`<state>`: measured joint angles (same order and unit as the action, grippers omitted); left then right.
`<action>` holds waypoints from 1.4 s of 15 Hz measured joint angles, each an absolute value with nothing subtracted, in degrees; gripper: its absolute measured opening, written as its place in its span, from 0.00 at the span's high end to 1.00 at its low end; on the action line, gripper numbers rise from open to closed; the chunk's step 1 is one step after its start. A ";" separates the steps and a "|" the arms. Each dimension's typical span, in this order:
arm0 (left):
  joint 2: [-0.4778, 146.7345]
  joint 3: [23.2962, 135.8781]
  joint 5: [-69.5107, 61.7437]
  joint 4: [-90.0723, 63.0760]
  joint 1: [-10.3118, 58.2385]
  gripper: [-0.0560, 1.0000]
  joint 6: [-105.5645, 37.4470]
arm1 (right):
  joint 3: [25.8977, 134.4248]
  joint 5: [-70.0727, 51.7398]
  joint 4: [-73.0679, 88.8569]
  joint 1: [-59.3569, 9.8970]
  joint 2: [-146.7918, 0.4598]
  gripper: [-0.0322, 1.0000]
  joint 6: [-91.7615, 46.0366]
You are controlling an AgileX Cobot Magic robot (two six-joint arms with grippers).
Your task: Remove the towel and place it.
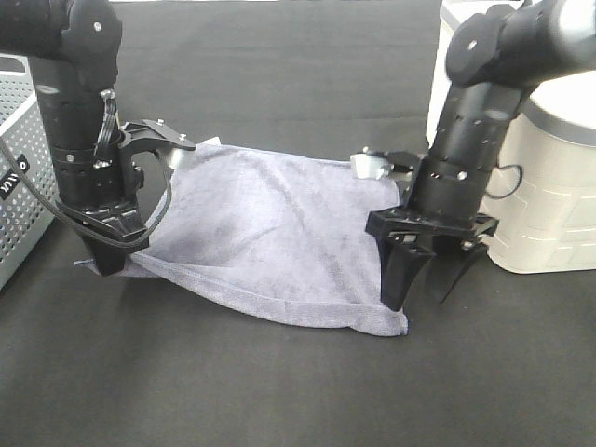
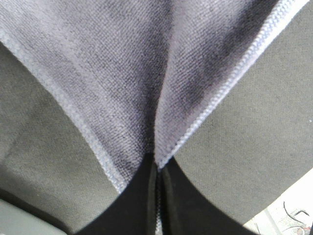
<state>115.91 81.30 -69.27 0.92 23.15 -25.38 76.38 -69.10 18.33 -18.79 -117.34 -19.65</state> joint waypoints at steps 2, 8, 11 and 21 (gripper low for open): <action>115.91 81.19 -69.27 0.69 23.15 0.92 -24.41 | 74.54 -69.21 18.33 -18.79 -113.90 0.34 -19.25; 115.91 81.19 -69.33 0.57 23.15 0.71 -21.94 | 71.79 -69.27 18.96 -18.79 -104.22 0.34 -17.07; 115.91 81.19 -69.39 0.74 23.15 0.50 -16.79 | 70.02 -69.44 18.96 -18.79 -100.32 0.33 -14.21; 98.38 81.19 -69.44 4.35 21.77 0.39 2.46 | 67.09 -53.57 18.62 -22.57 -99.52 0.33 -5.67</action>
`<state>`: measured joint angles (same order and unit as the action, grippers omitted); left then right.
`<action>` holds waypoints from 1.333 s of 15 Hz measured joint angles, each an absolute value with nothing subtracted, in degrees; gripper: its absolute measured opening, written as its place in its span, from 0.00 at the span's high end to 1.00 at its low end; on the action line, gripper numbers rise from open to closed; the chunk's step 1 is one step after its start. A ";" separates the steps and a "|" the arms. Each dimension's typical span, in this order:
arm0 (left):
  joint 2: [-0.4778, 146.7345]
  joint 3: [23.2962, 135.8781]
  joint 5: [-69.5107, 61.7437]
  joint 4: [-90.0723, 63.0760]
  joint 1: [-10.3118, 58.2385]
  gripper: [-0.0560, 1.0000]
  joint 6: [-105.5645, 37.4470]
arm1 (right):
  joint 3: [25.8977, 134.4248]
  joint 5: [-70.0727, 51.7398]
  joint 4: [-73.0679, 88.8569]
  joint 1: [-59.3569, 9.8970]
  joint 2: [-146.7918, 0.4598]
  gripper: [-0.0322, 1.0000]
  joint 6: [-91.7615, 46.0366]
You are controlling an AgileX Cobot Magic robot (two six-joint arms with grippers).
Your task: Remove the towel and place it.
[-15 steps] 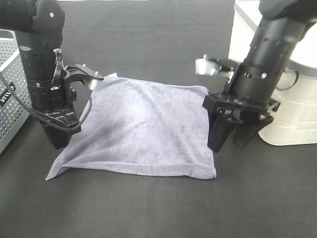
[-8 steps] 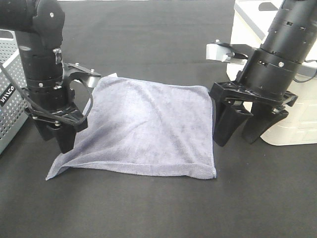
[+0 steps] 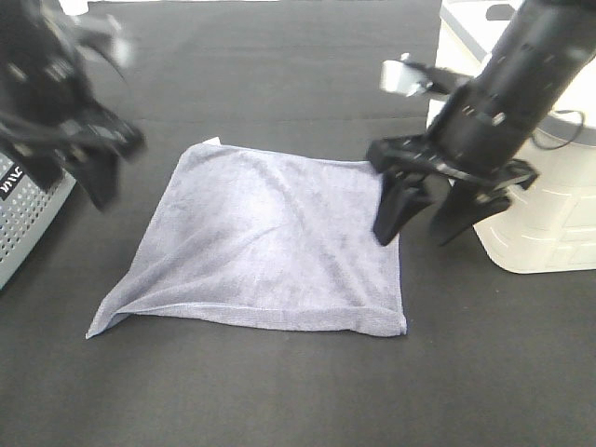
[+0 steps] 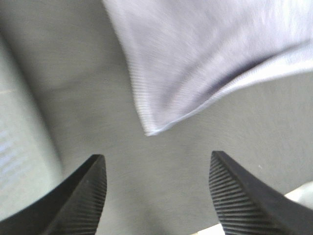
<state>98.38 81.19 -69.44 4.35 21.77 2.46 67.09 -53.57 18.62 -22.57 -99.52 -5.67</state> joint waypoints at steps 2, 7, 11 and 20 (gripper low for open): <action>93.51 81.19 -69.56 5.79 19.31 0.39 4.58 | 63.20 -44.63 15.41 -26.93 -99.47 0.33 -3.15; 88.64 81.19 -69.67 7.96 16.84 0.39 5.44 | 57.98 -31.68 8.82 -27.96 -100.15 0.33 -0.63; 88.46 81.19 -69.73 8.02 16.84 0.39 5.44 | 56.49 -28.07 6.42 -27.96 -107.66 0.37 -0.57; 88.46 81.19 -69.84 8.02 16.84 0.39 4.81 | 53.40 -28.65 6.76 -27.96 -109.38 0.38 -0.57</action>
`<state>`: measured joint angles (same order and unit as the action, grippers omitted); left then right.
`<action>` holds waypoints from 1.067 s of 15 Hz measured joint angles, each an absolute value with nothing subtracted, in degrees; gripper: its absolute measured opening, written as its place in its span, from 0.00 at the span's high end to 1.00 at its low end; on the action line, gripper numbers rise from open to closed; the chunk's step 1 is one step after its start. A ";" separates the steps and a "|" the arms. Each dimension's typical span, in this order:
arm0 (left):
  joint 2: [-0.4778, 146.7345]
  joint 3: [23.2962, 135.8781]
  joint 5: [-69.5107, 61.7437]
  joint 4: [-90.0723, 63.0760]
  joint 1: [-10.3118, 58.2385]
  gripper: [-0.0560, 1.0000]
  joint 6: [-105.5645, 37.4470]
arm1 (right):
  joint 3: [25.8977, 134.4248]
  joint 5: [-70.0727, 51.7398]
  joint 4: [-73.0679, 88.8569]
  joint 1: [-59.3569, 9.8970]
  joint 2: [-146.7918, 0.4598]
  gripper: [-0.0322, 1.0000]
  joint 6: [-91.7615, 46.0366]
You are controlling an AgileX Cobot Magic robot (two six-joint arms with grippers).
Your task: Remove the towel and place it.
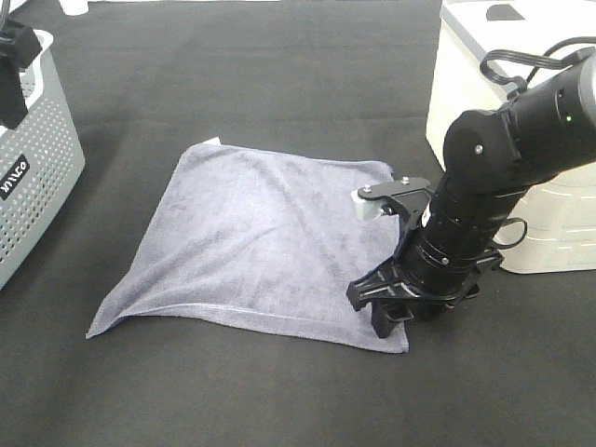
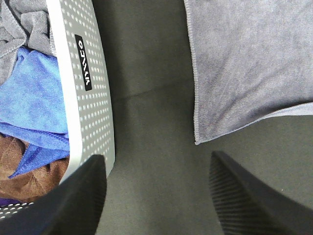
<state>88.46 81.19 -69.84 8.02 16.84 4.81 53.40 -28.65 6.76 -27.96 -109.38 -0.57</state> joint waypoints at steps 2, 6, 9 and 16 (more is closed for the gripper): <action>88.46 81.19 -69.84 8.02 16.84 0.39 4.41 | 53.40 -34.26 8.88 -27.96 -109.38 0.39 -2.23; 88.46 81.19 -69.84 8.08 16.84 0.39 4.41 | 51.39 -39.88 10.20 -27.96 -108.00 0.40 -4.24; 88.46 81.19 -69.84 8.19 16.84 0.39 4.41 | 49.85 -40.34 10.37 -28.13 -101.93 0.40 -4.53; 88.46 81.19 -69.84 7.73 16.84 0.39 4.41 | 53.86 -34.03 10.08 -28.13 -108.75 0.40 -4.70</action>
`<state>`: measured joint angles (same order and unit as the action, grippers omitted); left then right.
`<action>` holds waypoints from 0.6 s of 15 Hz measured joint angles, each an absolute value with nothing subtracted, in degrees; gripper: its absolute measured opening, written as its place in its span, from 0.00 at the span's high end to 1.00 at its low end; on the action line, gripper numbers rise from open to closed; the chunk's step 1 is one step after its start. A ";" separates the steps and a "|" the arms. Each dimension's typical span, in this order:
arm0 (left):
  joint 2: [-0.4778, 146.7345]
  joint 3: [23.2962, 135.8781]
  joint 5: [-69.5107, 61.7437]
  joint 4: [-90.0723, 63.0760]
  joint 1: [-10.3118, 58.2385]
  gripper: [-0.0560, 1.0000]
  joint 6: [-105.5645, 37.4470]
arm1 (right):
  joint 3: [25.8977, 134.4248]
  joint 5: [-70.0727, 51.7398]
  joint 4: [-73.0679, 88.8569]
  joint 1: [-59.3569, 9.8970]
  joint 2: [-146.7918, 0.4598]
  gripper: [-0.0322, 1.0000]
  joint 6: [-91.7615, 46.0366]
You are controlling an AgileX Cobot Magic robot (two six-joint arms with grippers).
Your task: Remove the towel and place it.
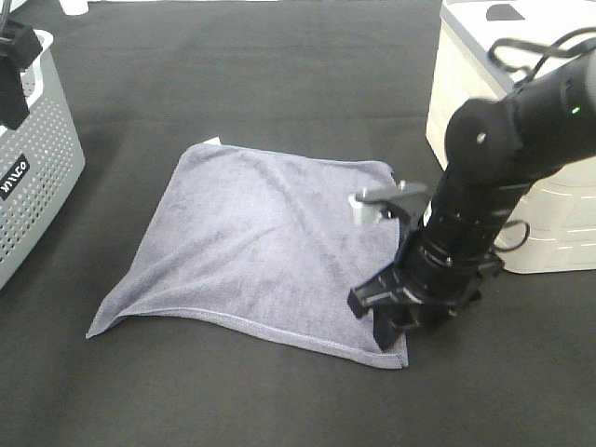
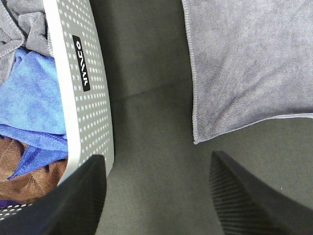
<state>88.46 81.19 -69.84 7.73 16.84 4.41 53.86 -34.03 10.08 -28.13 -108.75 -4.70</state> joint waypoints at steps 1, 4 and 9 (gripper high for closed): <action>88.46 81.19 -69.84 7.73 16.84 0.39 4.41 | 53.74 -35.18 10.03 -28.13 -109.26 0.40 -4.70; 88.46 81.19 -69.84 7.73 16.84 0.39 4.41 | 52.08 -36.73 10.08 -28.13 -108.40 0.40 -4.70; 88.46 81.19 -69.84 7.73 16.84 0.39 4.41 | 47.04 -34.55 10.31 -28.13 -106.00 0.40 -4.76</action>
<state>88.46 81.19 -69.84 7.73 16.84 4.41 47.04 -34.55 10.31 -28.13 -106.00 -4.76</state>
